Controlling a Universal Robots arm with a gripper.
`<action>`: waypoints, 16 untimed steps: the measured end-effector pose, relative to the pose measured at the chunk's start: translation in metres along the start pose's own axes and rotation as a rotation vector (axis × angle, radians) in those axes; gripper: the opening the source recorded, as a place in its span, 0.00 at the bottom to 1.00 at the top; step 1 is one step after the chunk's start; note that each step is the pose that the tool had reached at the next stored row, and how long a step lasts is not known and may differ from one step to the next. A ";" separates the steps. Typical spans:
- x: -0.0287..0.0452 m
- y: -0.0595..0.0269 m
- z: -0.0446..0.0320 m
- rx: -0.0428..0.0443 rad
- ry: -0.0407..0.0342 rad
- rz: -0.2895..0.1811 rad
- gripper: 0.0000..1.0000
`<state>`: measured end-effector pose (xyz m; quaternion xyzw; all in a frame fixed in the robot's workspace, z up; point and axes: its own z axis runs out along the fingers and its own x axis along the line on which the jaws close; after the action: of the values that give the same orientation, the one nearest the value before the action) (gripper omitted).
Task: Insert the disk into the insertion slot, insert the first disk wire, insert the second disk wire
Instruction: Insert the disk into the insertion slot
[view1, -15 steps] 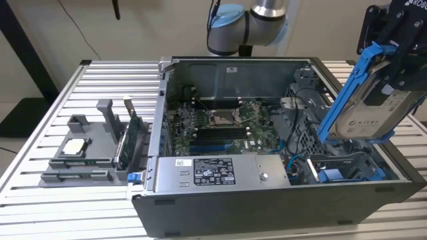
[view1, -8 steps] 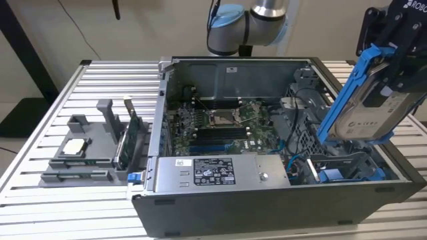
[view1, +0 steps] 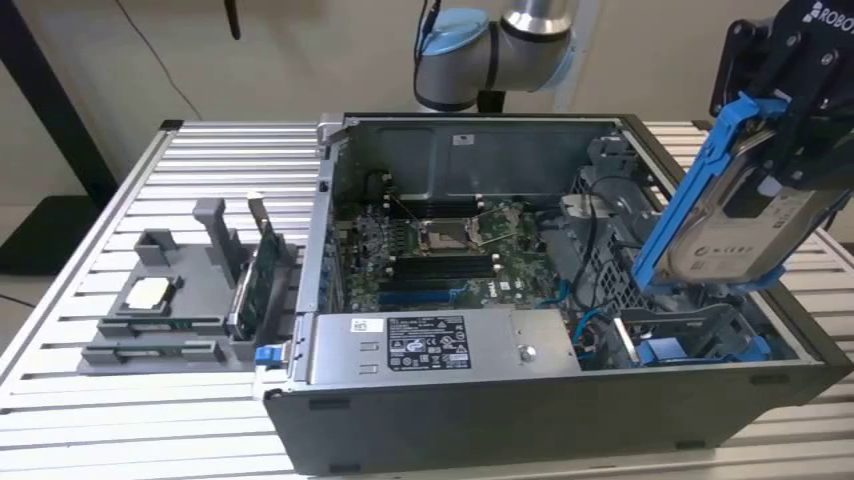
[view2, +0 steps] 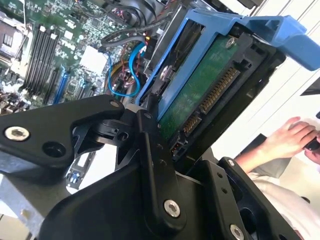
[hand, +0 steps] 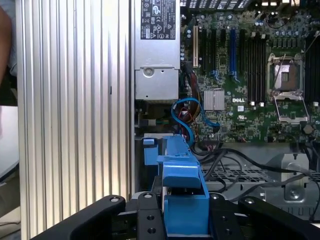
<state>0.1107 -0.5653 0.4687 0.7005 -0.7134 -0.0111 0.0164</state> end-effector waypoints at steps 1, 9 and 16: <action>0.0000 0.0000 0.0004 0.0000 0.0000 0.000 0.33; 0.0000 -0.0001 0.0021 0.0000 -0.0001 0.000 0.33; 0.0000 -0.0002 0.0043 0.0000 0.0006 0.000 0.33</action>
<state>0.1107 -0.5653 0.4645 0.7005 -0.7134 -0.0109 0.0167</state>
